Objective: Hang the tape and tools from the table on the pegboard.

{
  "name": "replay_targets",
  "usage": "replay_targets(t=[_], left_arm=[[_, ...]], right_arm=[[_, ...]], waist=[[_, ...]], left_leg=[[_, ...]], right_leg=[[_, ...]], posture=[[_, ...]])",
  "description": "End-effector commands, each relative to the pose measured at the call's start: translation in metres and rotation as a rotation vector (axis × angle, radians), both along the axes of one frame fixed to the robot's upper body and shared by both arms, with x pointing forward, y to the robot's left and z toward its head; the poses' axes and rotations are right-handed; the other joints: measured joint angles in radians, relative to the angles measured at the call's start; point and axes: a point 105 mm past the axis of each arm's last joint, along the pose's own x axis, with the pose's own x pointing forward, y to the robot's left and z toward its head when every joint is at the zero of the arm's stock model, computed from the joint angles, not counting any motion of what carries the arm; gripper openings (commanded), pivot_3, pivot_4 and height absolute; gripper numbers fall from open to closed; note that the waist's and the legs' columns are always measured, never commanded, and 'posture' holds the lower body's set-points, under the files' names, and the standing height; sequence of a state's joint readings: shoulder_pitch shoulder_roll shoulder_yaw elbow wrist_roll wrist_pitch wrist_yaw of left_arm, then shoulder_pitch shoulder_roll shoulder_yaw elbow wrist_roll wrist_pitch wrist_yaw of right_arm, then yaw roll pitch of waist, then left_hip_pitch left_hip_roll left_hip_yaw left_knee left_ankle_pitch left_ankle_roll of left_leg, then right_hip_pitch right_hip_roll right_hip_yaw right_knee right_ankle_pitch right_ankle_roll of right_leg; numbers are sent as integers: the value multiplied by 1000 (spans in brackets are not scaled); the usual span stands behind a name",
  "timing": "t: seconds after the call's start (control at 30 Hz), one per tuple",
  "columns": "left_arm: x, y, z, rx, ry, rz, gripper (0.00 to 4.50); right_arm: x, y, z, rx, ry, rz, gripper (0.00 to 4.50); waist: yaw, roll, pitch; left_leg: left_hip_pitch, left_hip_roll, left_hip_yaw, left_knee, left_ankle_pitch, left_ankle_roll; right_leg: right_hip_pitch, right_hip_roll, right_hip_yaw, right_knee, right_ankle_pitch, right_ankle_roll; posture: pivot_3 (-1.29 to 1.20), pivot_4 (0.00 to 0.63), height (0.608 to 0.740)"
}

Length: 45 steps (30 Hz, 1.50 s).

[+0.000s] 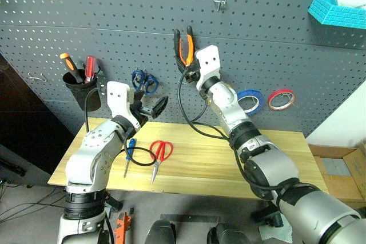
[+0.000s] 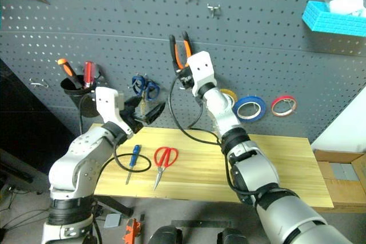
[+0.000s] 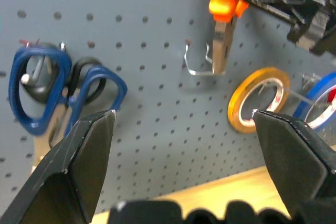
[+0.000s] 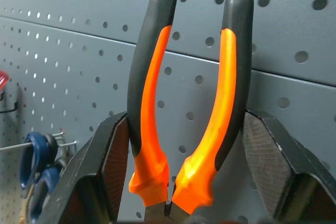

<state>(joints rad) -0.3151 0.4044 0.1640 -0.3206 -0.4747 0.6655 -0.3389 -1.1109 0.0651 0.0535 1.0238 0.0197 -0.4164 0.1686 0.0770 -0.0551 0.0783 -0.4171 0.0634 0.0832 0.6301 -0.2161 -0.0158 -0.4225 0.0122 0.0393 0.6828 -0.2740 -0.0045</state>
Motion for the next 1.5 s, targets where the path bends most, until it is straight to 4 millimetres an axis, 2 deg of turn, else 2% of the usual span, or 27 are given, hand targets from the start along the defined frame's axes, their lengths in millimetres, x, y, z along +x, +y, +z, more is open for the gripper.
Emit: replay_targets(t=[0.03, 0.3, 0.5, 0.67, 0.83, 1.07, 1.23, 1.27, 1.37, 1.5], left_arm=[[-6, 0, 22, 0, -65, -14, 4500], [3, -5, 30, -9, -66, -32, 4500], [-1, -3, 27, -9, -57, -30, 4500], [-9, 3, 24, 1, -43, -10, 4500], [-16, 10, 21, 12, -25, 12, 4500], [-19, 11, 19, 9, -16, 20, 4500], [-16, 8, 18, -2, -16, 20, 4500], [-16, 8, 17, -3, -16, 19, 4500], [-14, 7, 16, -5, -13, 17, 4500], [-12, 0, -1, 11, 19, 31, 4500]], right_arm=[[-4, 0, 33, 49, -103, -5, 2706], [-1, -4, 39, 49, -113, -20, 2706], [1, 0, 40, 52, -97, -22, 2706], [1, 1, 22, 64, -53, -24, 2706], [1, 2, -13, 25, 21, -34, 2706], [1, 2, -35, -52, 65, -43, 2706], [4, -10, -30, -66, 40, -79, 4326], [5, -12, -29, -64, 40, -85, 4457], [4, -18, -30, -61, 35, -74, 4457], [-18, -28, -32, -32, 33, 55, 4457]], waist=[[1, 1, 1], [2, 8, 9], [0, 12, 17], [2, 12, 20], [7, 12, 25], [10, 13, 36], [10, 13, 41], [9, 13, 42], [8, 13, 42], [15, 14, 42]], left_leg=[[0, 0, 0, 0, 0, 0], [0, 0, -2, 0, 0, 0], [0, 0, -2, 0, 0, 0], [0, 0, -2, 0, 0, 0], [0, 0, -3, 0, 0, 0], [0, 0, -5, 0, 0, 0], [0, -1, -5, 0, 0, 0], [0, 0, -5, 0, 0, 0], [0, 0, -5, 0, 0, 0], [0, -1, -6, 0, 0, 0]], right_leg=[[0, 0, 0, 0, 0, 0], [1, 0, -1, 0, 0, 0], [1, 0, -1, -1, -1, -1], [1, 0, -1, -1, -1, -1], [2, 0, -2, -1, -1, -1], [2, 0, -4, -1, -1, -1], [2, 0, -4, -1, -1, -2], [2, 0, -4, -1, -1, -2], [2, 0, -4, -1, -1, -2], [3, -1, -5, -3, -1, -1]], posture=[[291, 74, 740], [299, 113, 740], [319, 124, 740], [354, 124, 740], [378, 134, 740], [383, 142, 740], [362, 145, 740], [355, 146, 740], [343, 145, 740], [318, 143, 740]])
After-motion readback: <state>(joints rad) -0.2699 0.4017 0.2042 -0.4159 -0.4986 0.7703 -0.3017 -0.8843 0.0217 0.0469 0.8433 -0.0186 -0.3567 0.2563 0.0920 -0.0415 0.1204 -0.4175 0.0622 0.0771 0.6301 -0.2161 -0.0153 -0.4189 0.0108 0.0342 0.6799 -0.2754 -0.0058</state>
